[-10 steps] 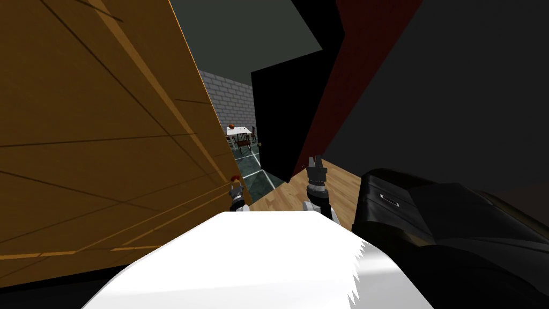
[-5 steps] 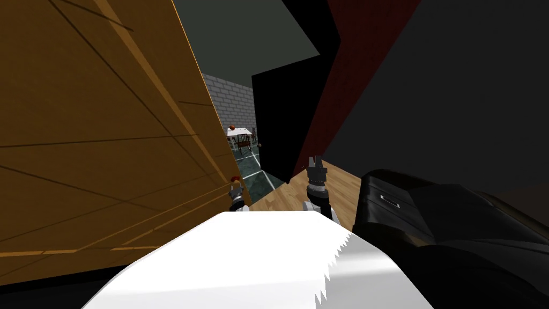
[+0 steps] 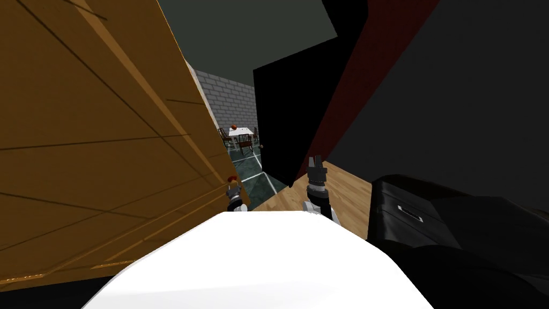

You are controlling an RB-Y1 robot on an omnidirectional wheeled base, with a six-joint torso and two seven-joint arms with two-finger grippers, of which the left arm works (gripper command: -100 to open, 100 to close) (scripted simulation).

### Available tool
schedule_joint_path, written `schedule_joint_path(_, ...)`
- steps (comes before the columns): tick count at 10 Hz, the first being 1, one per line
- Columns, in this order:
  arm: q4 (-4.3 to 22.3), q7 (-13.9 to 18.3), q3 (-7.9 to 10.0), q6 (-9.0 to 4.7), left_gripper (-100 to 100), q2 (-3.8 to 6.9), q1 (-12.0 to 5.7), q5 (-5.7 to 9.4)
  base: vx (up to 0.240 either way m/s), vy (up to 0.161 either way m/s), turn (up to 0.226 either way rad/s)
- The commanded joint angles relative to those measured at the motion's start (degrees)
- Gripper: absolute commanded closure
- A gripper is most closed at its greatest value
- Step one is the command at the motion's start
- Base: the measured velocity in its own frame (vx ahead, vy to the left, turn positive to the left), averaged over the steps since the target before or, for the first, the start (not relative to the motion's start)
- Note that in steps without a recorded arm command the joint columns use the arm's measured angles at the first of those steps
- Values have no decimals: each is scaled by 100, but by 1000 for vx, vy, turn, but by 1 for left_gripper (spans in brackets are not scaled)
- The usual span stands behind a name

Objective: Push the door open

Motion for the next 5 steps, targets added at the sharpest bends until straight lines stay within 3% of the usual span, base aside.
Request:
schedule_joint_path(1,-113,-52,210,15,100,54,9,-27,168,46,98)
schedule_joint_path(5,-24,-25,499,13,100,89,-90,-97,156,33,62)
